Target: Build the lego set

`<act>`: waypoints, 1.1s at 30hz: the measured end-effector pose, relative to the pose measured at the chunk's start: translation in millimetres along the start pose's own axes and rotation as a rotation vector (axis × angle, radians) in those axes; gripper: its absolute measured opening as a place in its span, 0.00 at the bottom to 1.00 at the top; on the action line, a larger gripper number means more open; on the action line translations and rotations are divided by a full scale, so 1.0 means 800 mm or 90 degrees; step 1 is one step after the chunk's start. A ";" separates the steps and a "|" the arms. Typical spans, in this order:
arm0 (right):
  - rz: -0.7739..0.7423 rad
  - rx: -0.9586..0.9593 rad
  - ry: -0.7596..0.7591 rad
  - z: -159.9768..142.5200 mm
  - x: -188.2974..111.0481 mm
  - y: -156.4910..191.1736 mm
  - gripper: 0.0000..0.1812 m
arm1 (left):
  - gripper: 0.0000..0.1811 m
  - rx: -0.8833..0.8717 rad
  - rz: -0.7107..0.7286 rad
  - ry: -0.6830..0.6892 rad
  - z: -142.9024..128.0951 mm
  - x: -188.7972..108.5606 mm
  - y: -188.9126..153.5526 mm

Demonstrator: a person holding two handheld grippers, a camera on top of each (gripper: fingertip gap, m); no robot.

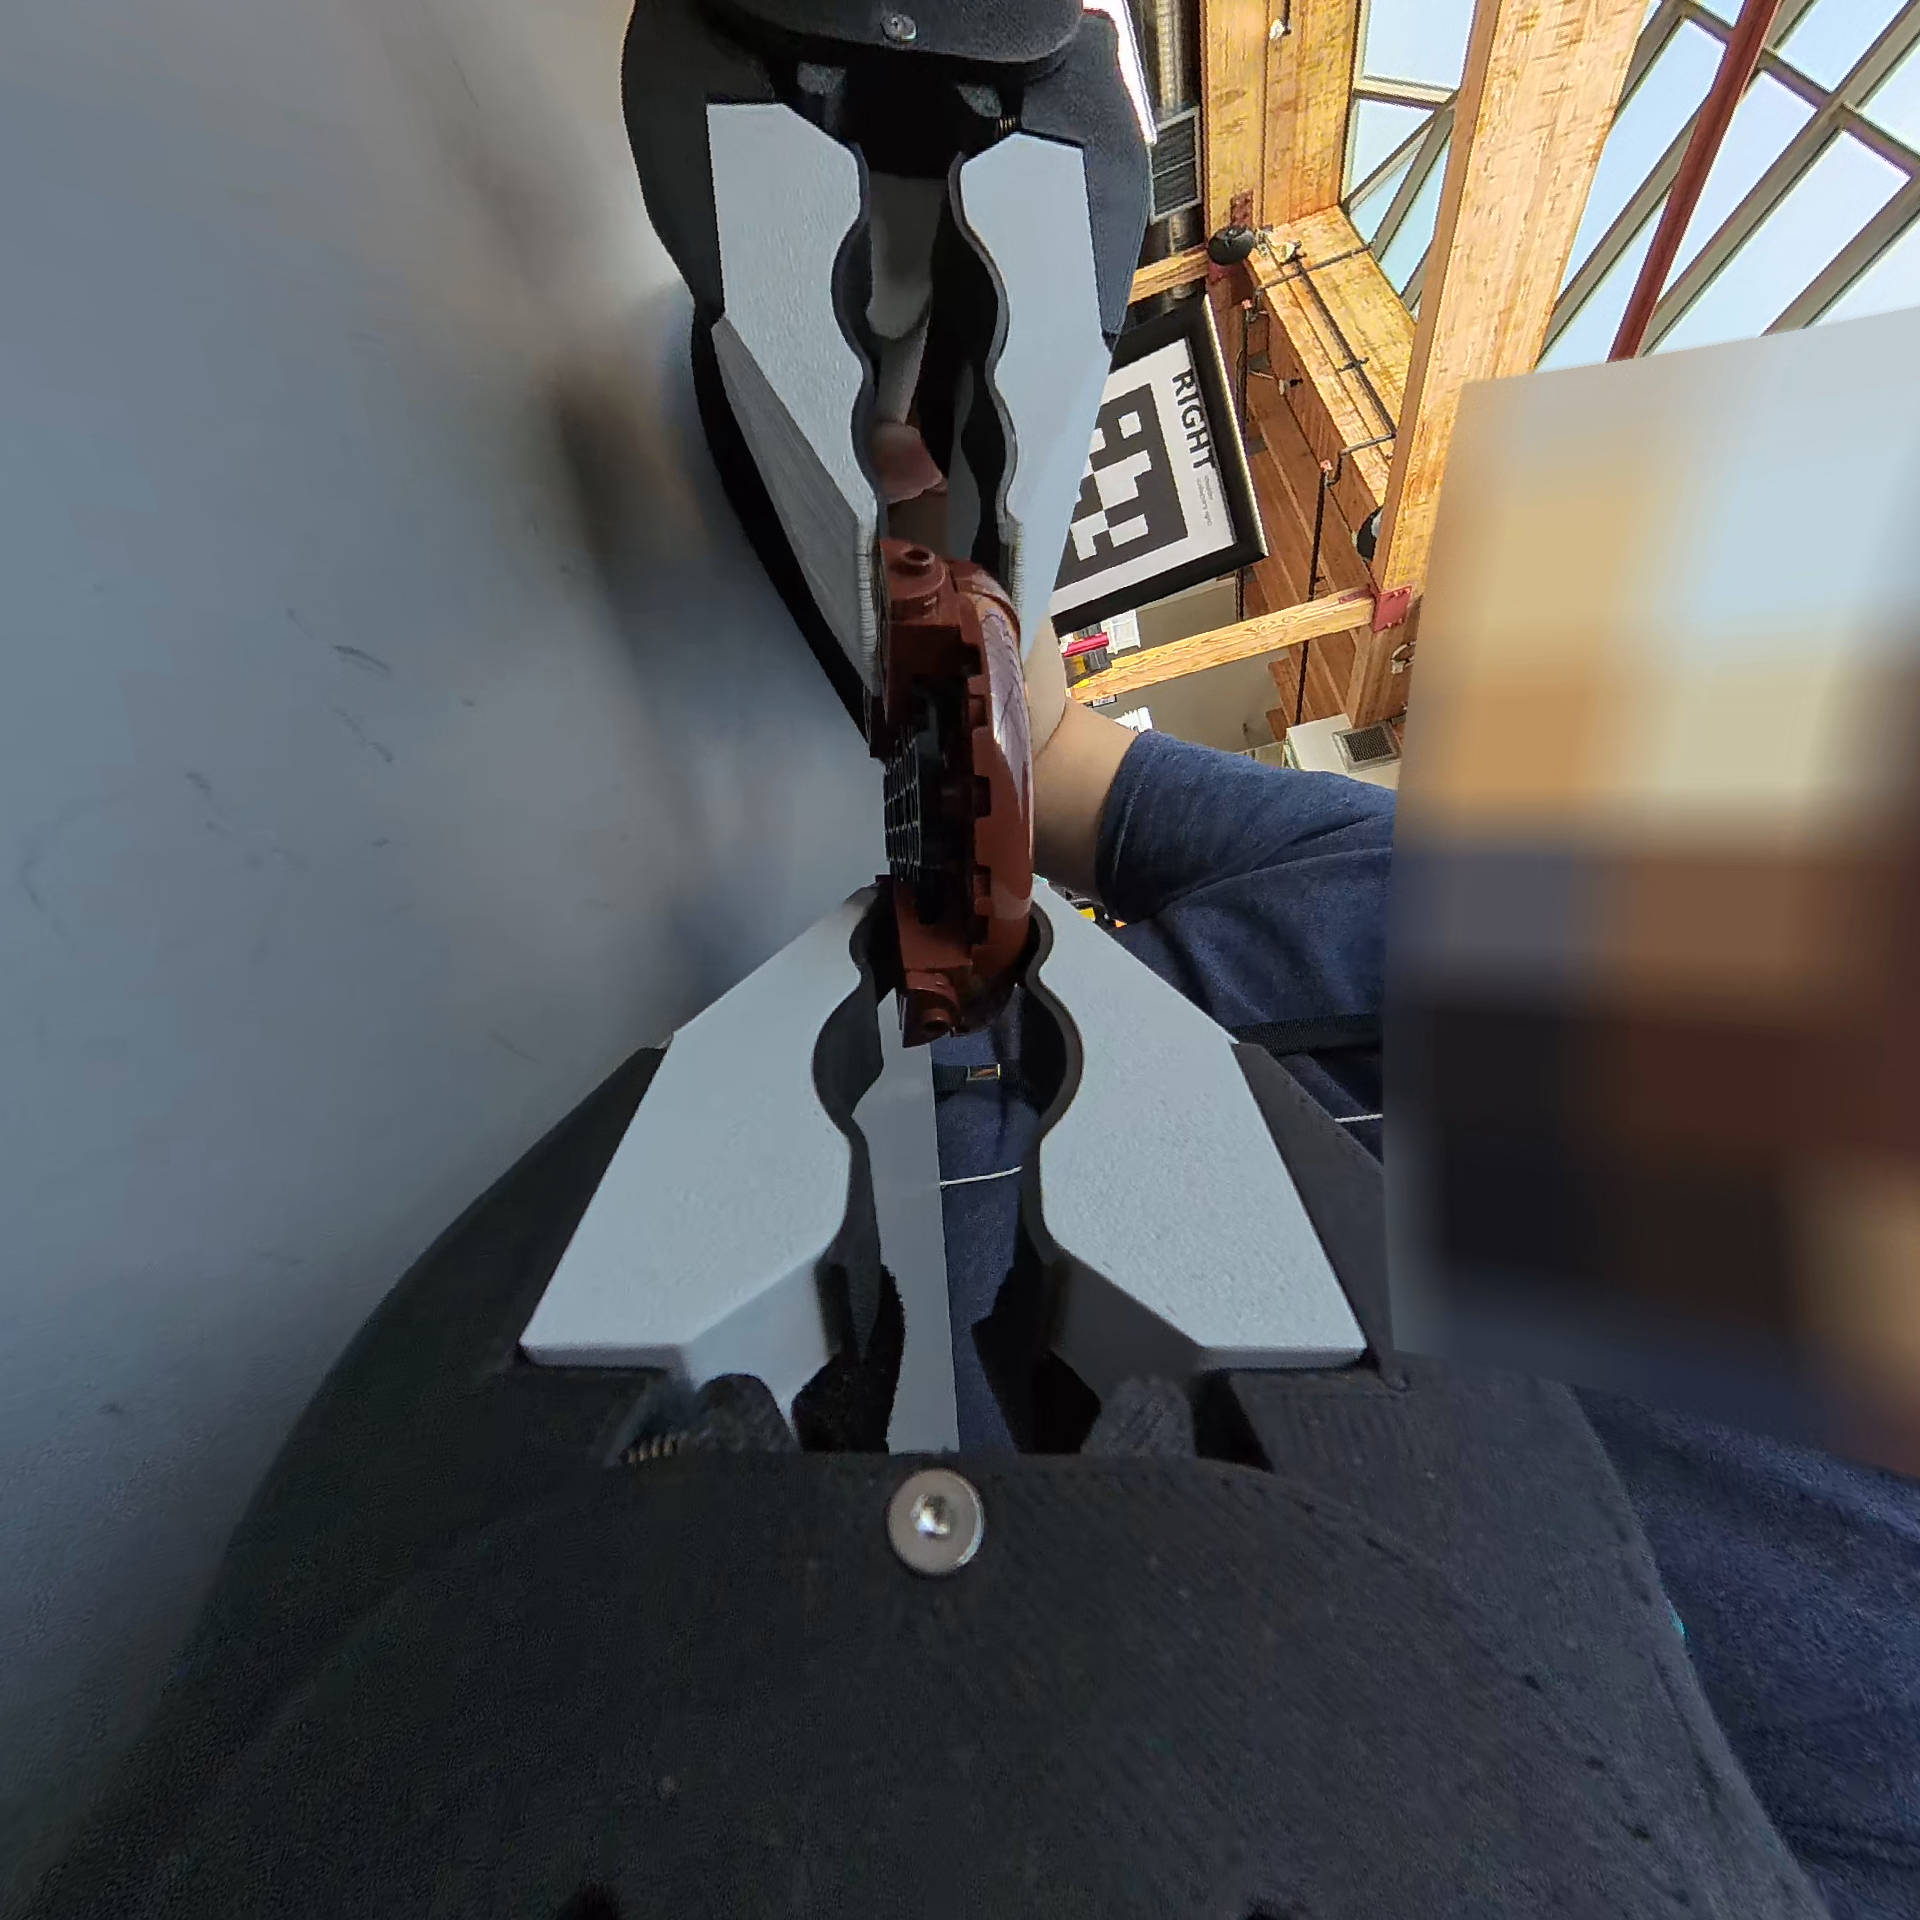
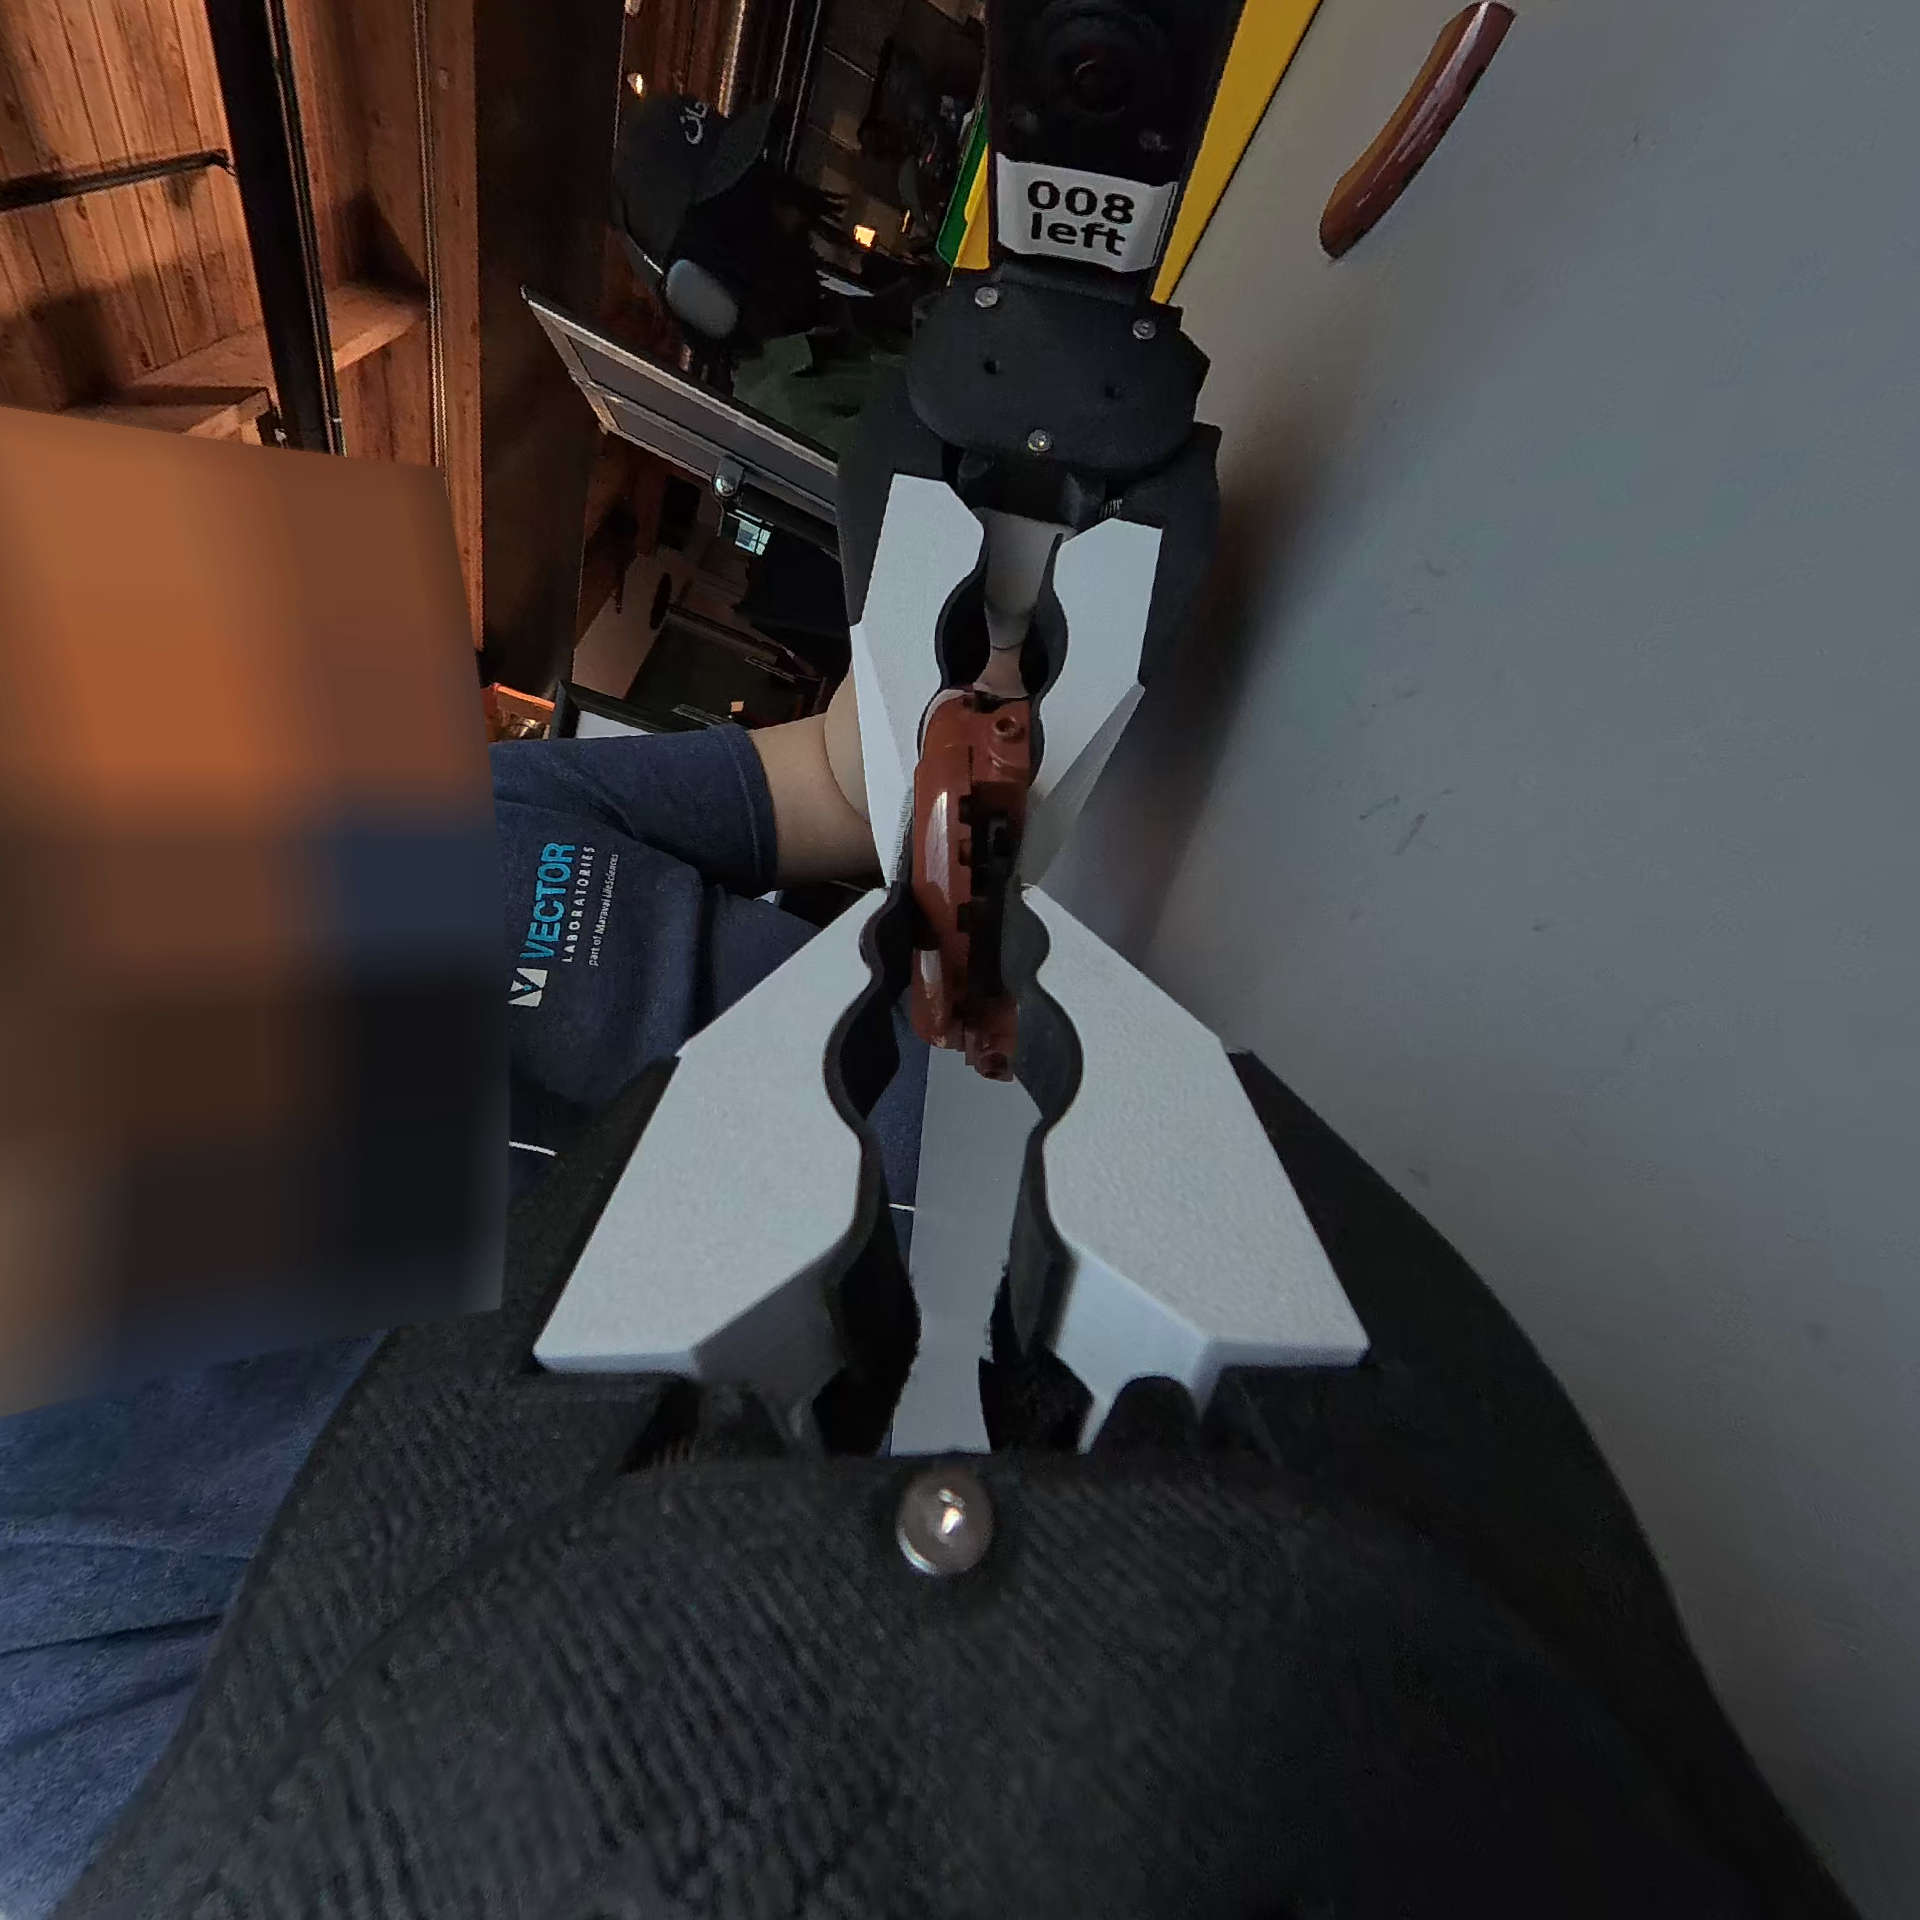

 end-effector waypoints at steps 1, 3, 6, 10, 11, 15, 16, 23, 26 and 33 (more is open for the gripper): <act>-0.003 -0.002 0.001 0.000 0.000 0.000 0.09 | 0.11 -0.002 0.000 -0.001 0.000 0.000 0.001; -0.003 -0.004 0.005 0.000 0.000 -0.001 0.09 | 0.11 -0.004 0.001 -0.002 0.000 0.000 0.002; 0.014 -0.007 -0.017 0.002 0.000 -0.003 0.09 | 0.11 -0.004 -0.005 -0.013 0.002 -0.003 0.001; 0.023 0.001 -0.006 0.001 -0.001 -0.002 0.21 | 0.11 -0.004 -0.021 -0.041 0.007 -0.010 -0.002; 0.022 0.000 -0.001 0.000 -0.001 -0.004 0.19 | 0.11 -0.007 -0.023 -0.047 0.007 -0.011 -0.001; 0.047 0.043 -0.008 -0.002 0.004 -0.010 0.12 | 0.11 -0.011 -0.022 -0.052 0.008 -0.012 0.001; 0.050 0.053 -0.014 -0.001 0.003 -0.011 0.12 | 0.11 -0.012 -0.022 -0.052 0.008 -0.012 0.001; 0.025 0.026 0.015 -0.004 0.003 -0.006 0.11 | 0.11 -0.009 -0.017 -0.043 0.007 -0.009 0.000; 0.025 0.034 0.012 -0.005 0.004 -0.008 0.11 | 0.11 -0.014 -0.015 -0.044 0.006 -0.010 0.002; 0.057 0.028 -0.010 -0.001 0.005 -0.013 0.11 | 0.11 -0.022 -0.024 -0.051 0.007 -0.012 0.001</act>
Point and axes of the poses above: each gripper's, where its closed fingertips meet, x out along the fingers, z out of its top, y = z × x across the jaws, the point moved 10 cm from there along -x, back along the fingers, and after that the axes turned 10 degrees about -y, right-handed, at the moved point
